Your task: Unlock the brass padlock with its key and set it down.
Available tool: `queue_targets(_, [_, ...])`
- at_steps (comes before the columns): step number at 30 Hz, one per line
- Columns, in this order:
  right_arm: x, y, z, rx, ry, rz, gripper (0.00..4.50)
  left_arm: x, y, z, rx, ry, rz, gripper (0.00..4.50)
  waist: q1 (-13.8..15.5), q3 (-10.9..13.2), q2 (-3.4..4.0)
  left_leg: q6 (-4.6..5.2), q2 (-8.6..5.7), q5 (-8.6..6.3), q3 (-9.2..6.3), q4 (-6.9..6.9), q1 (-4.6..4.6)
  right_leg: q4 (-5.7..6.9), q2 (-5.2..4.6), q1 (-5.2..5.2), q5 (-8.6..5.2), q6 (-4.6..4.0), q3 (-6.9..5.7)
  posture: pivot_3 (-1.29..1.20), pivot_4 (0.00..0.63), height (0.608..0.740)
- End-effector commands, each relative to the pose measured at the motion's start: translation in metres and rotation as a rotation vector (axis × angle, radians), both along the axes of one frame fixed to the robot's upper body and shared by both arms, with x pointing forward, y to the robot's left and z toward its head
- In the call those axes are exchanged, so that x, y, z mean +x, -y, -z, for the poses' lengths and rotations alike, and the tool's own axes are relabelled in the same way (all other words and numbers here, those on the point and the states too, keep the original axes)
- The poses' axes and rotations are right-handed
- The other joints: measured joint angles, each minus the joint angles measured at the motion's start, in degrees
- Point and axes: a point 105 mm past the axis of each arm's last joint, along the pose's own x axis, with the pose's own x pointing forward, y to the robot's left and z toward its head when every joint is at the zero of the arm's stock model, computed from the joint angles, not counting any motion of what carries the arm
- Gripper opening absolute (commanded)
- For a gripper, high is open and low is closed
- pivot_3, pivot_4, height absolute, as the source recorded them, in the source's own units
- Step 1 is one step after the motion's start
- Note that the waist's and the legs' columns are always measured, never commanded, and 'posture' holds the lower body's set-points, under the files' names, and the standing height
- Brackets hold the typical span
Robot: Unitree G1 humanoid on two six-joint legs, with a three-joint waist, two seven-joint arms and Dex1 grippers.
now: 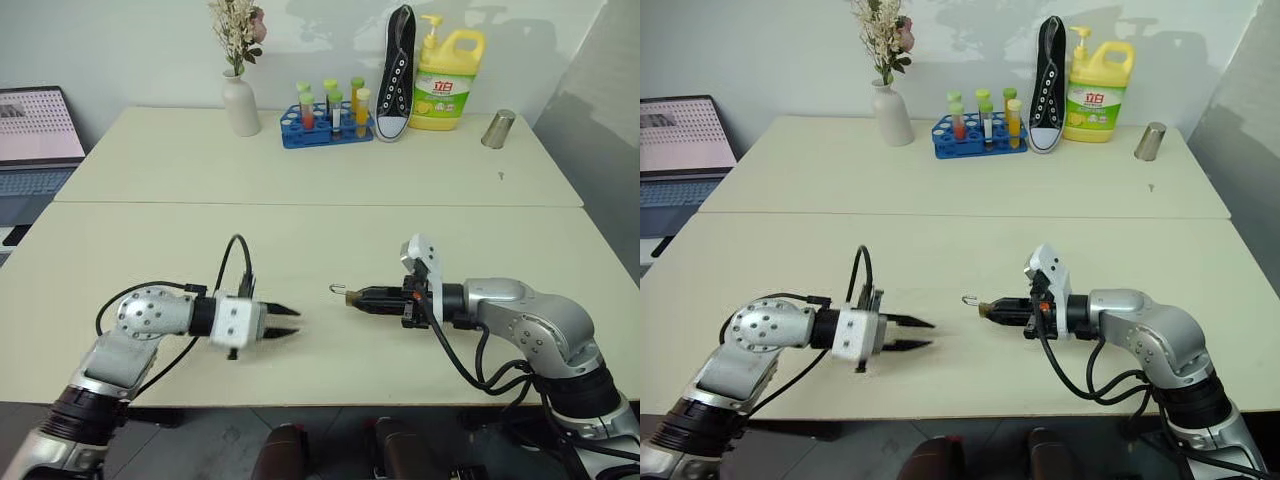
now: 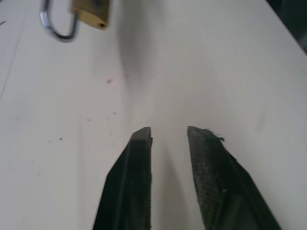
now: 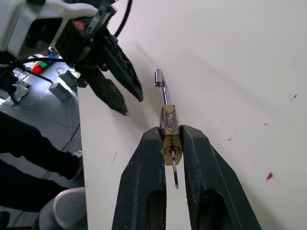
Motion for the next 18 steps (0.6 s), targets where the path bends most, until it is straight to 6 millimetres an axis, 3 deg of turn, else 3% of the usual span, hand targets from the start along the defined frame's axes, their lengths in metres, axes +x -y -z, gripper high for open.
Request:
queue_targets(1, [0.002, 0.001, -0.001, 0.033, -0.094, 0.038, 0.15, 0.000, 0.001, -0.015, -0.046, 0.071, 0.038, 2.24, 0.1, 0.0, -0.01, 0.00, 0.00, 0.00, 0.00, 0.02, -0.01, 0.00, -0.01, 0.00, 0.00, 0.01, -0.02, 0.00, 0.150, 0.740])
queue_targets(8, [0.016, 0.001, 0.019, 0.009, -0.293, 0.126, 0.15, 0.006, 0.014, -0.038, -0.217, 0.060, -0.042, 4.49, -0.1, 0.0, 0.00, 0.00, 0.00, 0.00, -0.01, 0.04, -0.03, 0.02, 0.01, 0.00, -0.11, 0.29, -0.03, 0.00, 0.150, 0.740])
queue_targets(16, [0.034, -0.001, 0.039, -0.060, -0.374, 0.199, 0.15, 0.001, 0.024, -0.040, -0.221, 0.053, -0.038, 4.50, -0.2, 0.0, 0.00, 0.00, 0.02, 0.00, -0.03, 0.01, -0.02, 0.03, 0.10, 0.00, -0.11, 0.30, -0.03, 0.00, 0.150, 0.740])
queue_targets(18, [0.036, 0.003, 0.042, -0.082, -0.368, 0.211, 0.87, 0.001, 0.026, -0.040, -0.221, 0.041, -0.038, 4.50, -0.2, 0.0, 0.01, 0.00, 0.02, 0.00, -0.04, 0.02, -0.03, 0.03, 0.10, 0.00, -0.11, 0.30, -0.04, 0.00, 0.150, 0.740])
